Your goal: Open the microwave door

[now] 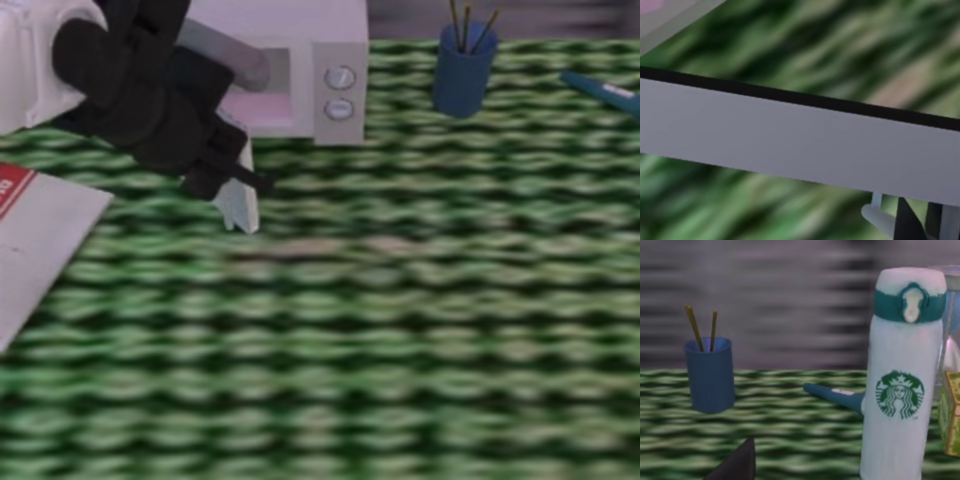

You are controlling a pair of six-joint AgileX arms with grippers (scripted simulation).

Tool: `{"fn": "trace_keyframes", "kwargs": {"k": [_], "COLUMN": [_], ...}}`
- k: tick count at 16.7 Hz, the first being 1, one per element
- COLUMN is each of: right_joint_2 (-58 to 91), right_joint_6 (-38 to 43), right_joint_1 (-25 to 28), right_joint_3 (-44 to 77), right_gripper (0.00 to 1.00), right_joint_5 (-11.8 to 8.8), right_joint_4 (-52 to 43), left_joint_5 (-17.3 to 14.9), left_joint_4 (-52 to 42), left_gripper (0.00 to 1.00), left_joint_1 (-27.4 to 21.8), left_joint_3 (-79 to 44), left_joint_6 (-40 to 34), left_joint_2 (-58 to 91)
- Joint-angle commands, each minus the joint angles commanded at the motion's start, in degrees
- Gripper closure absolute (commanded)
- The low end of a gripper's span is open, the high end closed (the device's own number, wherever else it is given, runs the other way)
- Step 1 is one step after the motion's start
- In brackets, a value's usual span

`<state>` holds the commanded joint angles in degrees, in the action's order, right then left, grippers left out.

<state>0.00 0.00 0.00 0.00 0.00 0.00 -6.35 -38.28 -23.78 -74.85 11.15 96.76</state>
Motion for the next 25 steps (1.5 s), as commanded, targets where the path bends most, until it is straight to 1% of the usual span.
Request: {"fn": "trace_keyframes", "kwargs": {"k": [3,6,15,25], "right_joint_2": [0.0,0.0,0.0,0.0], "right_joint_6": [0.0,0.0,0.0,0.0], "right_joint_1": [0.0,0.0,0.0,0.0], "right_joint_3": [0.0,0.0,0.0,0.0], "right_gripper": [0.0,0.0,0.0,0.0], "right_joint_5": [0.0,0.0,0.0,0.0], "right_joint_4": [0.0,0.0,0.0,0.0], "left_joint_5": [0.0,-0.69,-5.41,-5.49], "left_joint_4": [0.0,-0.01,-1.57,-1.55], "left_gripper": [1.0,1.0,1.0,1.0], "left_joint_1": [0.0,0.07,3.93,4.01], "left_joint_3": [0.0,0.24,2.83,2.83], "left_joint_6": [0.0,0.56,9.85,9.99], "left_joint_2": [0.0,-0.11,-2.67,-2.77]}}
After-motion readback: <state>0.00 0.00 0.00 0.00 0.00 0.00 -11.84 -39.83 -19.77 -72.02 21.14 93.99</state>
